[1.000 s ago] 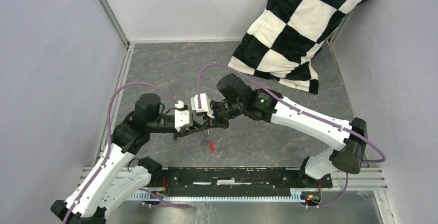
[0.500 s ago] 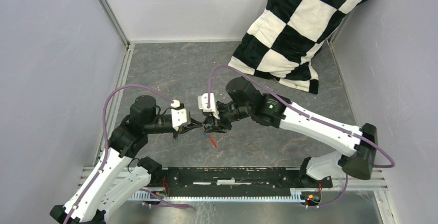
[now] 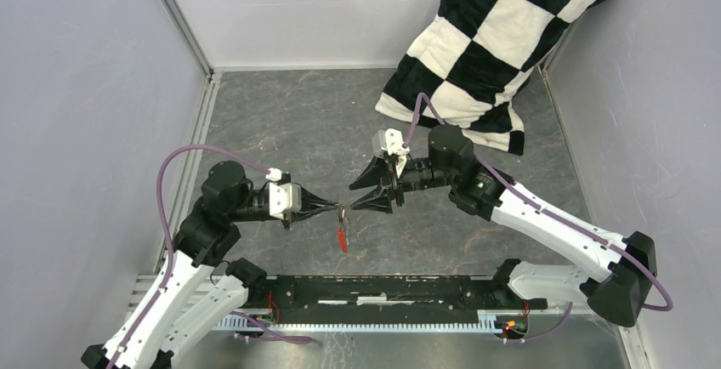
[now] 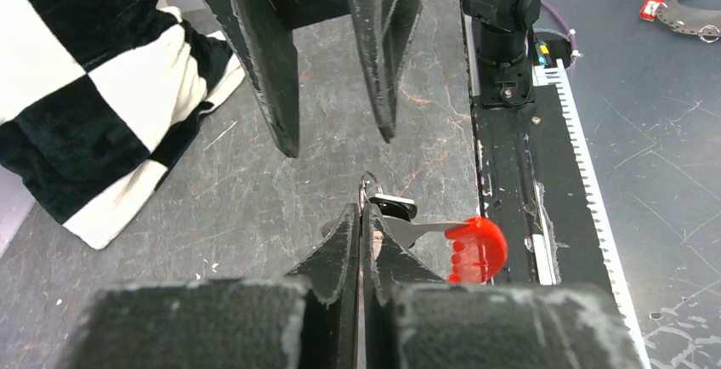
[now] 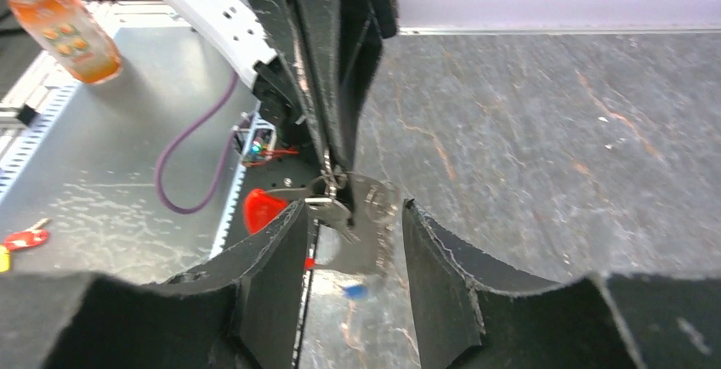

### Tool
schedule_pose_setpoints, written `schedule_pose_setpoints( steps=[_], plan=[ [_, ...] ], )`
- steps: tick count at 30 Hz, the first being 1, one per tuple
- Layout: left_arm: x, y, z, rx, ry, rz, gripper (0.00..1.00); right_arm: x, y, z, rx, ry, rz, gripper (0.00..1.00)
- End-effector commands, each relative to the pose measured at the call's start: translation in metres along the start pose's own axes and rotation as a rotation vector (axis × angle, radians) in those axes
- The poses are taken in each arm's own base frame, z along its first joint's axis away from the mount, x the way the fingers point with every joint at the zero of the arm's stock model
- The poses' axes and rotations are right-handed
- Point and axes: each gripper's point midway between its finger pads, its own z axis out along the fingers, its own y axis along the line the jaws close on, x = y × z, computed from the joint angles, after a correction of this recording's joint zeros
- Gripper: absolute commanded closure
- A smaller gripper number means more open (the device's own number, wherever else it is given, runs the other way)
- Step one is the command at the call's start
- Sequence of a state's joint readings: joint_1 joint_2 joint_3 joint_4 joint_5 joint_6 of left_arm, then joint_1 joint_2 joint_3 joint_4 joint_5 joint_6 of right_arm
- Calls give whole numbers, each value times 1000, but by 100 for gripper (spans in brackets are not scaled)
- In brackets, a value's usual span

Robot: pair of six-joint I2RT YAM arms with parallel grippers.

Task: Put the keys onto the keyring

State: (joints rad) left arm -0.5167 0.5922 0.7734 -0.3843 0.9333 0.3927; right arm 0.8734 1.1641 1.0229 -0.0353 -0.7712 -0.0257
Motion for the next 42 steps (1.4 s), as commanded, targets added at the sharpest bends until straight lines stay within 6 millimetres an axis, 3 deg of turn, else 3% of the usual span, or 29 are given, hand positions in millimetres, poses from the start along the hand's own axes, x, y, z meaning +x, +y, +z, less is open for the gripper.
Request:
schedule_pose_setpoints(
  steps=[1,5,8,12,18,24,28,42],
  plan=[
    [-35,4,-2,-7,-86,68,98,-26,20,1,-101,-123,27,48],
    [-36,8,-4,-41,-99,82,98,-19,24,2,-118,-130,67,46],
    [-38,8,-4,-46,-111,89,98,-13,23,5,-123,-130,100,51],
    [-38,8,-4,-45,-109,89,98,-14,19,9,-113,-146,123,59],
    [-35,6,-5,-40,-101,93,98,-18,20,9,-112,-190,143,58],
    [-35,7,-5,-46,-102,99,98,-14,22,10,-129,-188,163,86],
    [-35,6,-5,-44,-103,98,98,-13,21,11,-129,-186,167,96],
    [-42,7,-6,-52,-124,117,98,6,21,14,-131,-160,212,100]
  ],
)
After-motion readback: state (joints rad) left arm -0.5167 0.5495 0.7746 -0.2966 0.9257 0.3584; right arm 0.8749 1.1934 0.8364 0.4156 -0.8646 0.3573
